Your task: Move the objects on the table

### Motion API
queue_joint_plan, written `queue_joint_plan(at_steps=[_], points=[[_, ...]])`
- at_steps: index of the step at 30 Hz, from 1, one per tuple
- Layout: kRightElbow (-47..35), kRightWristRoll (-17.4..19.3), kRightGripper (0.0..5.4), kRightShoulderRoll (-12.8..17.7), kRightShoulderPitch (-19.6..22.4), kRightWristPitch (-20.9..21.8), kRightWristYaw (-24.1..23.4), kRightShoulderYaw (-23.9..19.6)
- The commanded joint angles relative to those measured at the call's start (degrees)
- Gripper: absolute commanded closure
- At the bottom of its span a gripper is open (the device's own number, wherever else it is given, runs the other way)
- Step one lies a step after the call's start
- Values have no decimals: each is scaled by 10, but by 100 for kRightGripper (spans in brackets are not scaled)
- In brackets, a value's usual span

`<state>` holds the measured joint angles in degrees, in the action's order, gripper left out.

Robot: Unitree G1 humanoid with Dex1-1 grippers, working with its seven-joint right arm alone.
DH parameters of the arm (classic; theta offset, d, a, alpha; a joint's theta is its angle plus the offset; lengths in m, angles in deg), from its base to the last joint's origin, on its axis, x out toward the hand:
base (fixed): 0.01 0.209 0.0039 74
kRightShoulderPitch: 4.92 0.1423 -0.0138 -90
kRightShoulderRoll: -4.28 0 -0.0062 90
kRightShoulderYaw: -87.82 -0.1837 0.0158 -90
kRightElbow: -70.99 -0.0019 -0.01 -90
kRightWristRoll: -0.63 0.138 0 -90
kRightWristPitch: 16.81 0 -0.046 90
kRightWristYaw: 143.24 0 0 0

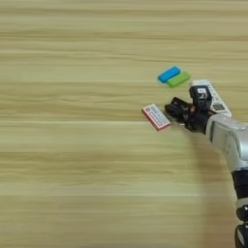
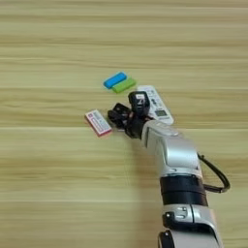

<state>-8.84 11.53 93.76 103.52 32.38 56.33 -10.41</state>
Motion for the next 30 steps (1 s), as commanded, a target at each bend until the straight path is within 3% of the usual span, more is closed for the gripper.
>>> queue_joint_plan(at_steps=[1,18,30], points=[[-46,8,222,11,23,22,3,-2],[-111,21,222,7,1,12,7,2],[-145,16,222,15,-23,6,36,47]])
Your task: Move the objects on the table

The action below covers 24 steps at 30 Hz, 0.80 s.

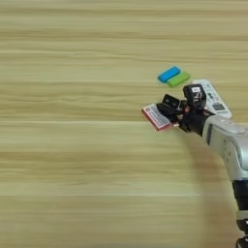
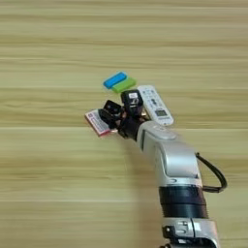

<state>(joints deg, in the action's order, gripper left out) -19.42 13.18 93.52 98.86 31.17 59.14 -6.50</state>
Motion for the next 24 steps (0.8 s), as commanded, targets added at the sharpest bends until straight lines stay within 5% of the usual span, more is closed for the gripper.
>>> queue_joint_plan(at_steps=[1,24], points=[[-42,-2,222,18,22,18,10,12],[-45,-25,222,34,8,24,23,52]])
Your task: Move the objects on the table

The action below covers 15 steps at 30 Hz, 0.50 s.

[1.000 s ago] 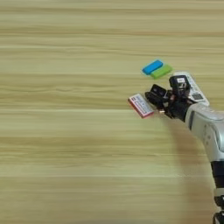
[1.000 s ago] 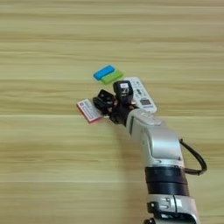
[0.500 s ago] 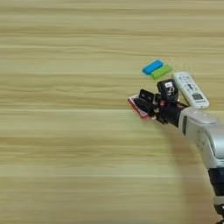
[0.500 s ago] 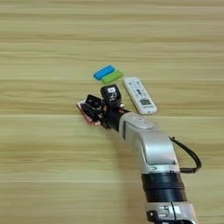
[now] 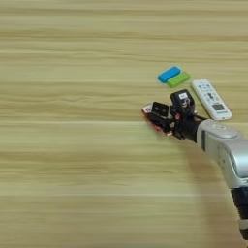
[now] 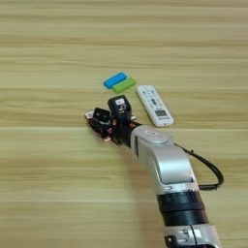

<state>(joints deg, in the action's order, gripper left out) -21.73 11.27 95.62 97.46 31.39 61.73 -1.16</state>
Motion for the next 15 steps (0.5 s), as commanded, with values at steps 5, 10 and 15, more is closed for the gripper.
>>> queue_joint_plan(at_steps=[5,10,15], points=[[-19,-10,192,14,24,23,-2,1],[-17,-14,132,15,23,29,-1,2],[-14,-18,70,13,25,36,-2,0]])
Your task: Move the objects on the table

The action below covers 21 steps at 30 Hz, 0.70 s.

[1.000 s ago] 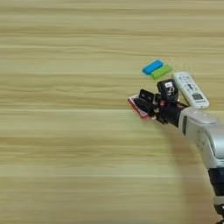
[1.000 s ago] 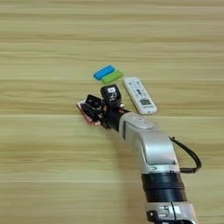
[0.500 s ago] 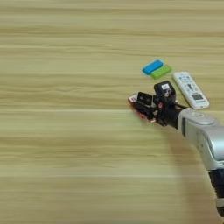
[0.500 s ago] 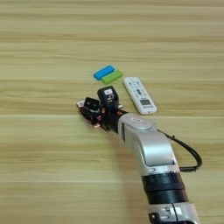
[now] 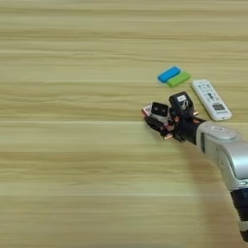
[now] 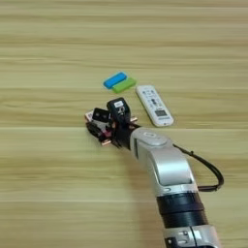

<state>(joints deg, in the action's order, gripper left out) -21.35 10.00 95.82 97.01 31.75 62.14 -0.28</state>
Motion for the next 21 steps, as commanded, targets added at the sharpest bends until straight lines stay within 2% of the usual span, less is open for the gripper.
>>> queue_joint_plan(at_steps=[1,6,21], points=[[-16,-6,61,11,29,36,-6,-9],[-12,-7,5,9,31,44,-8,-12],[-24,18,5,-11,37,106,-10,-54]])
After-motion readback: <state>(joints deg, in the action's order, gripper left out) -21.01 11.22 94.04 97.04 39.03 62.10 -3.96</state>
